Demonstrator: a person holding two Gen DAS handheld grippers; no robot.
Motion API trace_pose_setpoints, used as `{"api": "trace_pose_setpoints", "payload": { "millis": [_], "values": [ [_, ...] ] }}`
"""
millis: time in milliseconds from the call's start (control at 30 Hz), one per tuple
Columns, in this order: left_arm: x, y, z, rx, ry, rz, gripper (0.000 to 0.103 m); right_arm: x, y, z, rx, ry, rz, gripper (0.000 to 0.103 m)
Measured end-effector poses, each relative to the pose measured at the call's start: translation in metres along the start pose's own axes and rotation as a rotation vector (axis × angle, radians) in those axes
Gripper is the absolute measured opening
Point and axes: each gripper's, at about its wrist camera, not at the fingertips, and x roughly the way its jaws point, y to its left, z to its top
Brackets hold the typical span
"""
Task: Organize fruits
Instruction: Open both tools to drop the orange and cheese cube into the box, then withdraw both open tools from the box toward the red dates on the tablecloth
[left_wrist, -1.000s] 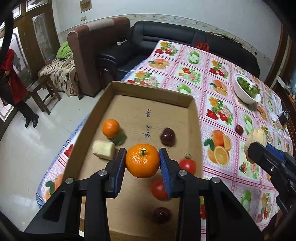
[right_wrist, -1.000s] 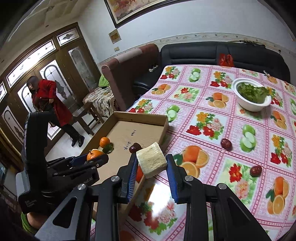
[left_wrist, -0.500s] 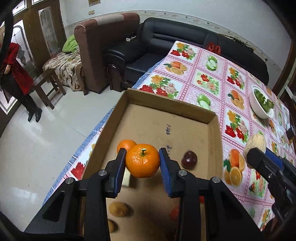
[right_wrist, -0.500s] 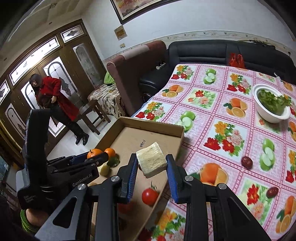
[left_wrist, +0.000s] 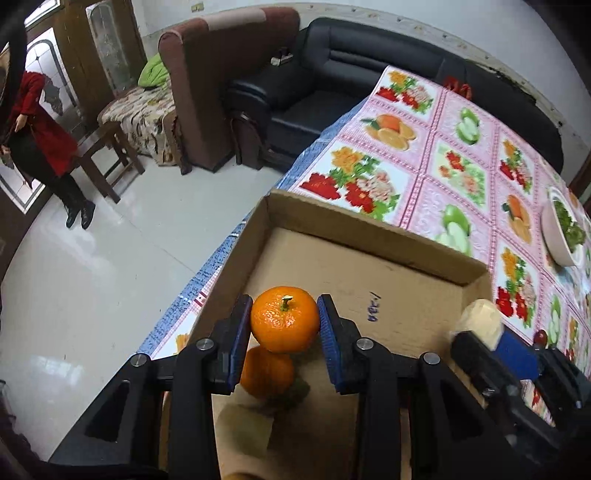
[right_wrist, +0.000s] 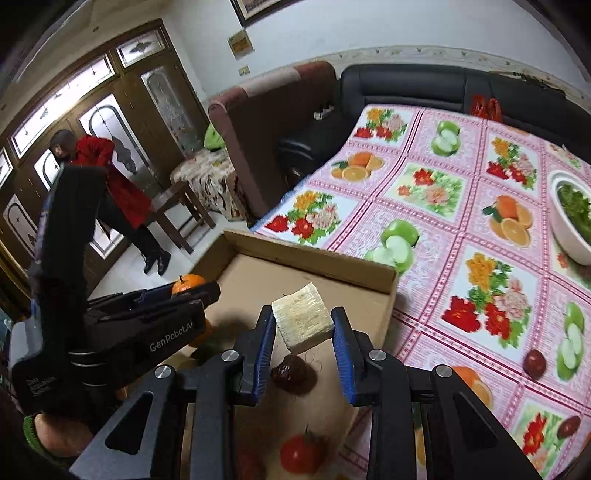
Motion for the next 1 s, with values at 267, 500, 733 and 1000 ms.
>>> {"api": "trace_pose_setpoints", "payload": {
  "millis": [267, 500, 733, 1000],
  "values": [
    [0.022, -0.004, 0.003, 0.013, 0.047, 0.029, 0.034, 0.051, -0.002, 0.000, -0.029, 0.107, -0.035, 0.031],
    [0.027, -0.008, 0.003, 0.036, 0.047, 0.066, 0.035, 0.060, -0.001, -0.001, -0.057, 0.130, -0.042, 0.032],
    [0.023, -0.002, 0.004, -0.001, 0.058, 0.053, 0.043, 0.053, 0.000, -0.001, -0.072, 0.117, -0.038, 0.044],
    [-0.013, 0.004, -0.005, -0.025, 0.011, -0.004, 0.048, 0.013, -0.003, -0.009, -0.059, 0.059, -0.023, 0.048]
  ]
}}
